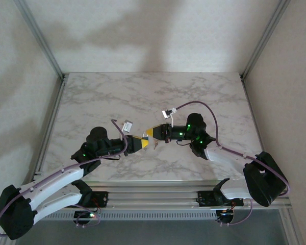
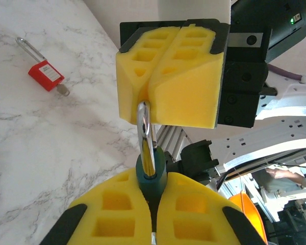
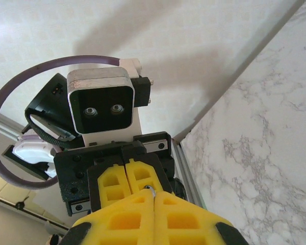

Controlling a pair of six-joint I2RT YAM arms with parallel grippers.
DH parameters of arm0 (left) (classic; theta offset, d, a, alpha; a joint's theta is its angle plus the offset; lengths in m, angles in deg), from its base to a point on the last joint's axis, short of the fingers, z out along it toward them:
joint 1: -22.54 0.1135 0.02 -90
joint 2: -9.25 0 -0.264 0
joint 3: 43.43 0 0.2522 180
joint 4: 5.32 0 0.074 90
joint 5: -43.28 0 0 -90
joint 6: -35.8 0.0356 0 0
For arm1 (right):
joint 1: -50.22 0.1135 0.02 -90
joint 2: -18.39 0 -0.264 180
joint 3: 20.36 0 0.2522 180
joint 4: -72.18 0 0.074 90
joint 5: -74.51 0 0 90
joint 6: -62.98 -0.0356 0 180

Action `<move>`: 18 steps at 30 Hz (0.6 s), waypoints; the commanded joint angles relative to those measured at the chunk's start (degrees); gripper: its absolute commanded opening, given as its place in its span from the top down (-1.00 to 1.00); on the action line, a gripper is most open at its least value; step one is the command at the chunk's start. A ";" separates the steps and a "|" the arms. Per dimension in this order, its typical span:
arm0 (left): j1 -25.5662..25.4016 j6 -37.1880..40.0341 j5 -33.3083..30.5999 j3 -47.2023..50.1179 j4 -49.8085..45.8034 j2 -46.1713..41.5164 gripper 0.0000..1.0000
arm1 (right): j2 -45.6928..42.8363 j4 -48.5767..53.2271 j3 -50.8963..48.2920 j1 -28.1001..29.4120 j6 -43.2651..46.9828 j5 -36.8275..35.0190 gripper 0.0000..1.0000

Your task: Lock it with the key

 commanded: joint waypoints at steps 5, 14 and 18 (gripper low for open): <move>0.83 -0.56 -1.33 -1.54 5.57 -3.51 1.00 | 0.46 -1.61 -1.16 0.44 -0.45 -0.50 1.00; 1.97 0.26 -2.22 -1.84 5.04 -4.11 1.00 | -0.30 -1.02 -2.00 1.36 0.56 -1.64 1.00; 2.92 0.27 -2.01 -2.47 5.35 -4.15 1.00 | -0.29 -1.30 -2.16 1.78 0.70 -1.26 1.00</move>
